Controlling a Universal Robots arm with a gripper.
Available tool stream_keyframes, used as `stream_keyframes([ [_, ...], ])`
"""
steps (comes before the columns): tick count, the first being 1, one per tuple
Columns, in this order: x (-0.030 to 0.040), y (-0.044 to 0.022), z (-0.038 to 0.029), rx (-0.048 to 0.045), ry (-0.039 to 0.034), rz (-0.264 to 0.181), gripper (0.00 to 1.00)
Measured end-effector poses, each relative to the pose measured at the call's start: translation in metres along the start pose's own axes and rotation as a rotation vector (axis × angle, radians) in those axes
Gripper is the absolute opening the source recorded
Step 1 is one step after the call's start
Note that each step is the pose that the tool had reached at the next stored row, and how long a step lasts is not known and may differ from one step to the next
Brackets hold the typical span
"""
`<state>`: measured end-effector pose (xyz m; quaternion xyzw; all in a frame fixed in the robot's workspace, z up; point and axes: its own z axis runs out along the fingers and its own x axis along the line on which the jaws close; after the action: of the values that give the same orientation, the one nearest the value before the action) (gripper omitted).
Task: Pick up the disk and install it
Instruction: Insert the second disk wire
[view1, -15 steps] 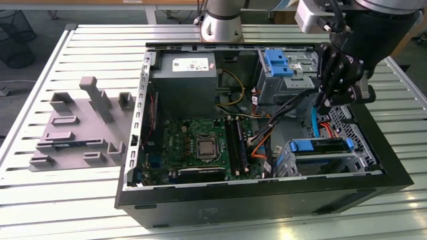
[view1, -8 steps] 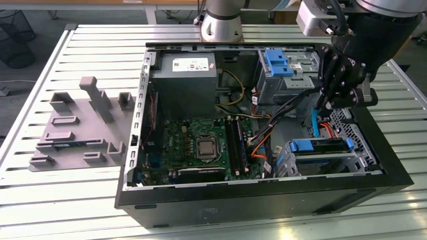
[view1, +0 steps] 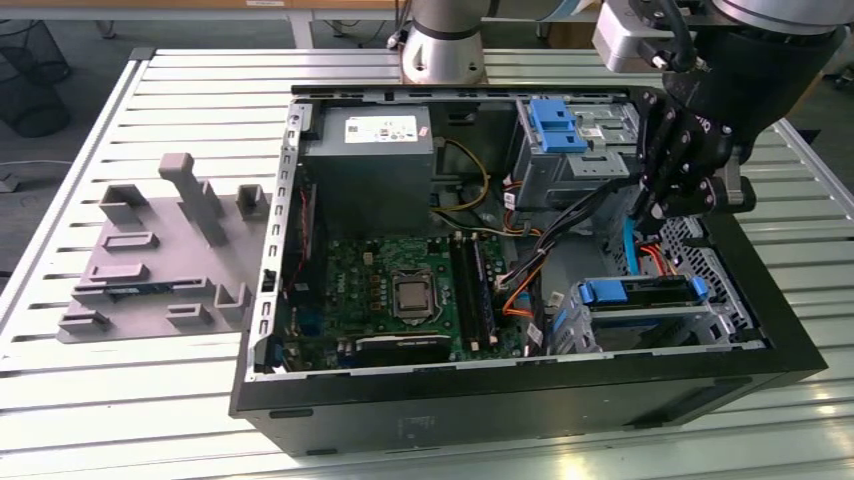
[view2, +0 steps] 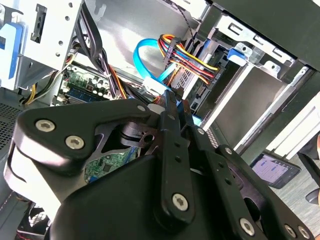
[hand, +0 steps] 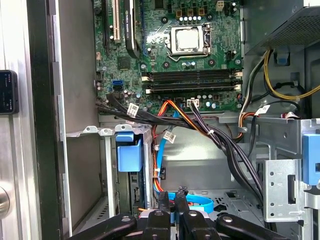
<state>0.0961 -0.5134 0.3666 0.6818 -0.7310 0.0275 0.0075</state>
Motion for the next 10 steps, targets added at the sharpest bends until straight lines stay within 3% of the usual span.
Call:
stream_keyframes([
  [10, 0.0031, -0.0002, 0.0002, 0.0000, 0.0000, 0.000, 0.17],
])
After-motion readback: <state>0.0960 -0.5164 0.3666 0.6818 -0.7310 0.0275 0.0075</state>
